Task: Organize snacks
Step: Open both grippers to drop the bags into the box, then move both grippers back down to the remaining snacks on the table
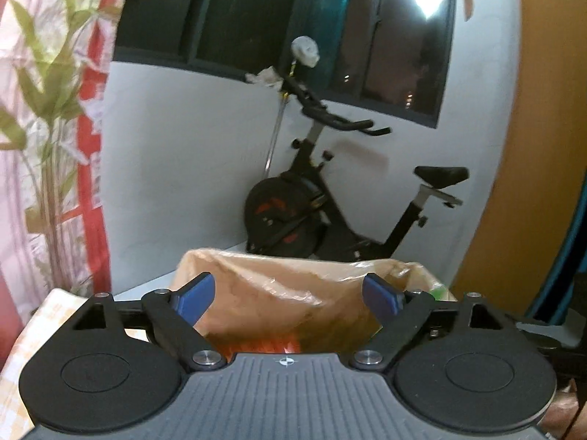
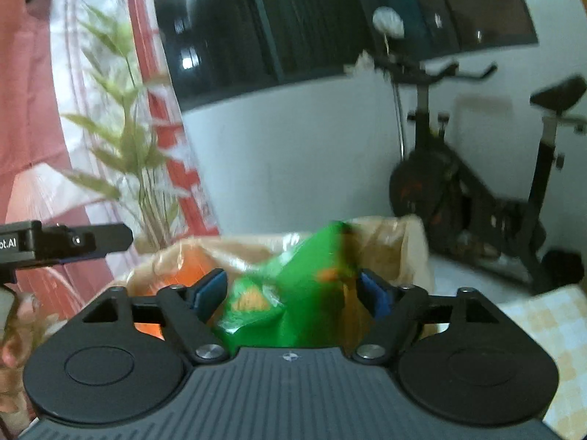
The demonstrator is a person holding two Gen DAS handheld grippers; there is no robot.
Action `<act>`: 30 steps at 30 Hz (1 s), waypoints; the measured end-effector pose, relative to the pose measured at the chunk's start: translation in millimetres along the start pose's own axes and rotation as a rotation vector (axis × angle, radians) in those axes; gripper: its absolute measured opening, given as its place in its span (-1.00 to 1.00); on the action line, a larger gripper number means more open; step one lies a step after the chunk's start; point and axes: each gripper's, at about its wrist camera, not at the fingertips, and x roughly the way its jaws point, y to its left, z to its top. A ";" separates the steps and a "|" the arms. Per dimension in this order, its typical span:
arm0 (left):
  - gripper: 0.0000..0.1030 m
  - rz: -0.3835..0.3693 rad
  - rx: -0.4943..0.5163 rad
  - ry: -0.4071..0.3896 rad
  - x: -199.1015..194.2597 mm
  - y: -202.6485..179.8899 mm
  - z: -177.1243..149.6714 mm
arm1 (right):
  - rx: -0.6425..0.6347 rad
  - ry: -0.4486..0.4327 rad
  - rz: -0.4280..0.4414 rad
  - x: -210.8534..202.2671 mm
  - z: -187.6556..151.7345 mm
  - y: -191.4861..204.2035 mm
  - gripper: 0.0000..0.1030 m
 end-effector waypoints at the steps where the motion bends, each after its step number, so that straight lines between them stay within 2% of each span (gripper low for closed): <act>1: 0.73 0.007 -0.006 0.005 -1.5 3.9 -2.7 | -0.003 0.006 -0.005 -0.2 -0.9 0.5 0.71; 6: 0.73 0.079 -0.033 0.015 -26.8 21.2 -4.3 | -0.024 -0.007 -0.008 -12.8 -4.5 1.5 0.79; 14: 0.73 0.177 0.000 -0.007 -68.9 20.7 -11.0 | -0.096 0.008 -0.021 -41.9 -9.2 11.8 0.86; 18: 0.73 0.215 -0.025 -0.005 -88.3 21.3 -21.9 | -0.115 0.016 -0.028 -55.9 -17.1 11.2 0.92; 23: 0.73 0.232 -0.051 0.010 -105.2 22.8 -38.9 | -0.129 0.003 -0.053 -69.5 -28.3 11.5 0.98; 30: 0.73 0.251 -0.050 0.007 -126.6 27.0 -58.8 | -0.071 -0.002 -0.089 -85.2 -41.6 3.9 1.00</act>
